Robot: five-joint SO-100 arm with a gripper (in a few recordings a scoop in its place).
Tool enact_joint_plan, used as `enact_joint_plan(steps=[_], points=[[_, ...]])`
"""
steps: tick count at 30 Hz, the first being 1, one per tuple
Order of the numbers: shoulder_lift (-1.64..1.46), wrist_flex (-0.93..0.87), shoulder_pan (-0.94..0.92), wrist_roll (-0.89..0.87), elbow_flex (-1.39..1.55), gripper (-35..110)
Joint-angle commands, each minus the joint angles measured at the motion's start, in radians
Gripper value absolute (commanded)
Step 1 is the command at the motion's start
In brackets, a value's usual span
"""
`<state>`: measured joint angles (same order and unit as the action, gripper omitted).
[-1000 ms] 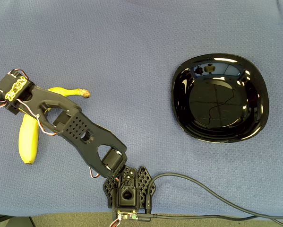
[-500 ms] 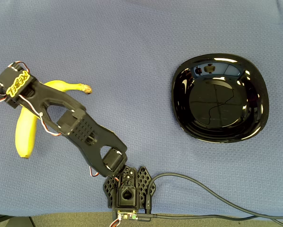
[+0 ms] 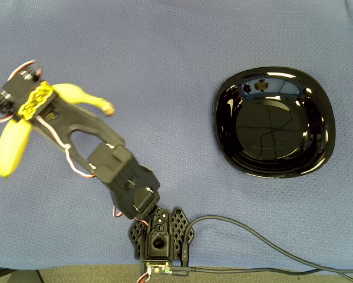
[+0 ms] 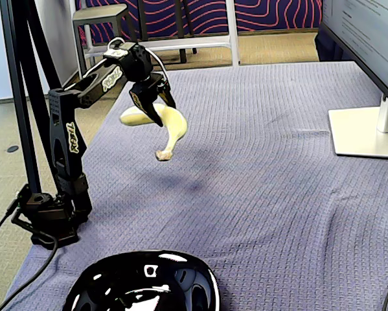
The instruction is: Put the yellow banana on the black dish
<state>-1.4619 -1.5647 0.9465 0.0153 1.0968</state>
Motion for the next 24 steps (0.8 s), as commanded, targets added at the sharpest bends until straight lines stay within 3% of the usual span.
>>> enact_joint_plan(steps=[1, 14, 24], points=[[-0.181, -0.040, -0.129, 0.034, 0.034, 0], [-0.178, -0.135, -0.634, 0.167, 0.011, 0], [-0.172, -0.241, -0.899, 0.264, -0.055, 0]])
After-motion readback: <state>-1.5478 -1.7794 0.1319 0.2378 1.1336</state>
